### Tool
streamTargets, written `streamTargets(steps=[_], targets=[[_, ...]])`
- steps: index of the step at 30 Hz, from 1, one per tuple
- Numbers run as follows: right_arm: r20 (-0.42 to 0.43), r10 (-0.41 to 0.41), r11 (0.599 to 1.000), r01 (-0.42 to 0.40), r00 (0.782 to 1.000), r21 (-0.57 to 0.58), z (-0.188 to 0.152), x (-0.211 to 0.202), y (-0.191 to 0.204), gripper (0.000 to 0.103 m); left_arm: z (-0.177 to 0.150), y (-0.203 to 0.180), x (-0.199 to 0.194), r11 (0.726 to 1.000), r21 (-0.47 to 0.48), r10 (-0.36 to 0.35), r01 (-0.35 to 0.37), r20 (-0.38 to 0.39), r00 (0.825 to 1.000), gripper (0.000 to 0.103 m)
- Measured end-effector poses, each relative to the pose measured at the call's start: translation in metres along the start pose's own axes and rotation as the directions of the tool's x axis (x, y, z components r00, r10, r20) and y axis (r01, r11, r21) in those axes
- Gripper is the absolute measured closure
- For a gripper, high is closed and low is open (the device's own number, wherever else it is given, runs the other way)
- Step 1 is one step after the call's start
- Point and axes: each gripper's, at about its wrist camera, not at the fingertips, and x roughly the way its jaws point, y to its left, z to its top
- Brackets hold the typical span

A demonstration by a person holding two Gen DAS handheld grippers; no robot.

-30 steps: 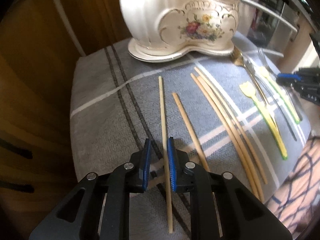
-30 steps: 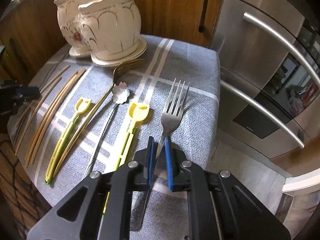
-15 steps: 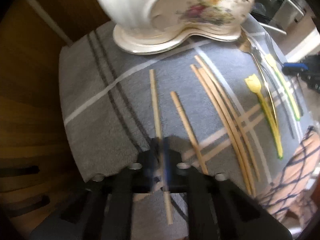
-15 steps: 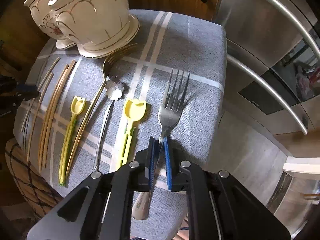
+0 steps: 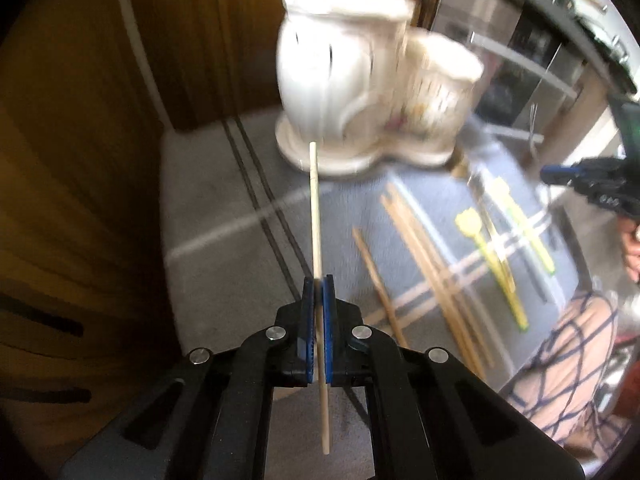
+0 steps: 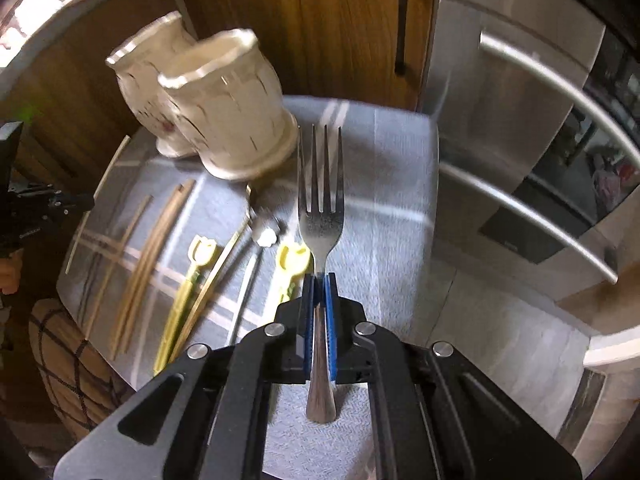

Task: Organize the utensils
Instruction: 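Drop the chopstick into the tall holder while the right tool drops the fork into the short holder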

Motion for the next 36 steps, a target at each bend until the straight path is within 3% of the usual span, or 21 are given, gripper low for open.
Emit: streamTargets(steps=[3, 5, 9, 16, 20, 22, 28, 32, 36], targets=[[0.086, -0.008, 0.999, 0.010, 0.996, -0.031, 0.004, -0.017, 0.011, 0.098, 0.005, 0.006, -0.033, 1.000, -0.022, 0.001, 0.002, 0.151, 0.989, 0.099], [0.155, -0.020, 0.998, 0.028, 0.988, -0.049, 0.009, -0.027, 0.018, 0.098, 0.007, -0.004, -0.047, 0.999, -0.034, -0.001, 0.010, 0.244, 0.970, 0.099], [0.264, -0.033, 0.997, 0.052, 0.964, -0.062, 0.027, -0.050, 0.026, 0.098, 0.028, -0.009, -0.079, 0.998, -0.049, -0.024, 0.048, 0.411, 0.911, 0.099], [0.374, -0.011, 0.998, 0.034, 0.927, -0.055, 0.068, -0.084, 0.034, 0.098, 0.044, -0.034, -0.117, 0.996, -0.019, -0.062, 0.089, 0.575, 0.816, 0.099], [0.421, 0.018, 0.999, 0.004, 0.907, -0.052, 0.091, -0.092, 0.042, 0.098, 0.066, -0.037, -0.118, 0.993, -0.027, -0.070, 0.118, 0.665, 0.744, 0.099], [0.437, 0.036, 0.998, -0.014, 0.899, -0.053, 0.101, -0.092, 0.046, 0.098, 0.074, -0.038, -0.113, 0.990, -0.034, -0.074, 0.134, 0.694, 0.716, 0.099], [0.478, 0.055, 0.998, -0.031, 0.877, -0.058, 0.128, -0.085, 0.059, 0.098, 0.098, -0.034, -0.085, 0.991, -0.095, 0.012, 0.093, 0.758, 0.652, 0.099], [0.493, 0.055, 0.998, -0.038, 0.868, -0.044, 0.144, -0.074, 0.057, 0.098, 0.100, -0.030, -0.069, 0.991, -0.120, 0.056, 0.060, 0.777, 0.627, 0.099], [0.474, 0.068, 0.998, -0.060, 0.878, -0.031, 0.146, -0.050, 0.054, 0.098, 0.088, -0.040, -0.049, 0.995, -0.099, 0.072, 0.007, 0.768, 0.636, 0.099]])
